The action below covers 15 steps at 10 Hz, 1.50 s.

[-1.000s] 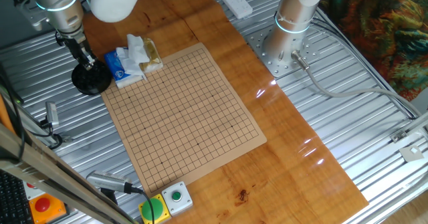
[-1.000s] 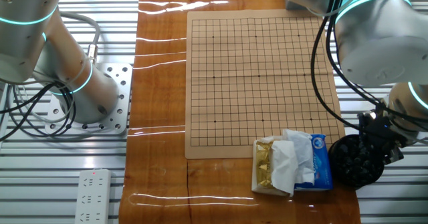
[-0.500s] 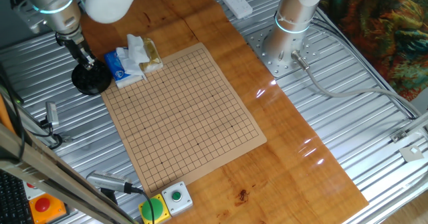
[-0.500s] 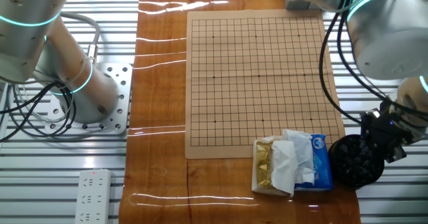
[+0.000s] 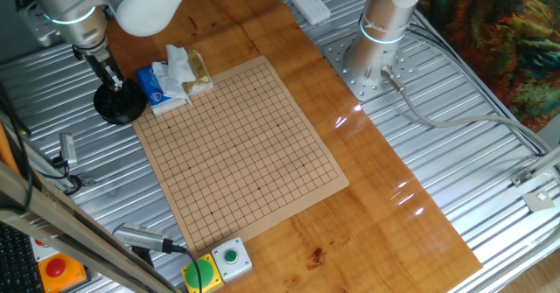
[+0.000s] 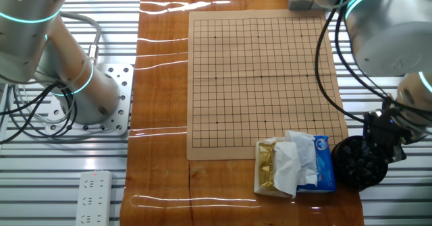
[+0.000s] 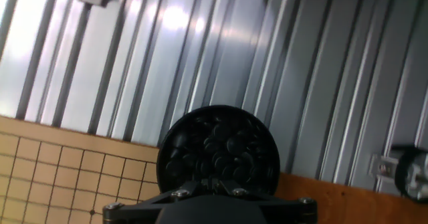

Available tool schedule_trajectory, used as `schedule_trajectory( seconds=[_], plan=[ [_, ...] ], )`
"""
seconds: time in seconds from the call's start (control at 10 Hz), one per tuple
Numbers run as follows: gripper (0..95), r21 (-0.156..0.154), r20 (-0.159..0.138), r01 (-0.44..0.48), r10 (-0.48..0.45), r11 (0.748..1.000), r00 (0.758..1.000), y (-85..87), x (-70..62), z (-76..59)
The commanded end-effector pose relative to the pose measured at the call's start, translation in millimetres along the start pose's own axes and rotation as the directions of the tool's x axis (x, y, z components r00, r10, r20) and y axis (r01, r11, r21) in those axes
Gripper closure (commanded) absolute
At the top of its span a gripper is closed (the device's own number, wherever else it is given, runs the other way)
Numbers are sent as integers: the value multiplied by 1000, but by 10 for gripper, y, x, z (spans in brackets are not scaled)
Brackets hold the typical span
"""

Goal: Play the first move as black on the 3-4 point in the upper right corner of the Go board

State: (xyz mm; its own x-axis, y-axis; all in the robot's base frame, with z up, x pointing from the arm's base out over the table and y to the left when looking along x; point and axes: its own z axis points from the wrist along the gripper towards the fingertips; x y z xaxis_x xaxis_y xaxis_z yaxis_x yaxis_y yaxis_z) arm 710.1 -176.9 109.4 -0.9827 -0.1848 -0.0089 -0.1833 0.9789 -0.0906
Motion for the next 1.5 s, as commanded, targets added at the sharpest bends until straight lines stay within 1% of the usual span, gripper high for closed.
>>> schedule_trajectory(
  seconds=[0.1, 0.4, 0.6, 1.0, 1.3, 1.5],
  plan=[
    [950, -4, -4, -51, 51, 999, 999, -3, -16, 6],
    [950, -5, -2, -49, 49, 999, 999, -5, -14, 10],
    [950, -6, 1, -47, 47, 999, 999, -24, -19, 50],
    [950, -3, 18, -53, 53, 999, 998, -90, -23, 186],
    [950, 0, 40, -20, 20, 1000, 999, -164, -34, 349],
    [950, 3, 51, -5, 5, 1000, 999, -205, -35, 431]
  ],
)
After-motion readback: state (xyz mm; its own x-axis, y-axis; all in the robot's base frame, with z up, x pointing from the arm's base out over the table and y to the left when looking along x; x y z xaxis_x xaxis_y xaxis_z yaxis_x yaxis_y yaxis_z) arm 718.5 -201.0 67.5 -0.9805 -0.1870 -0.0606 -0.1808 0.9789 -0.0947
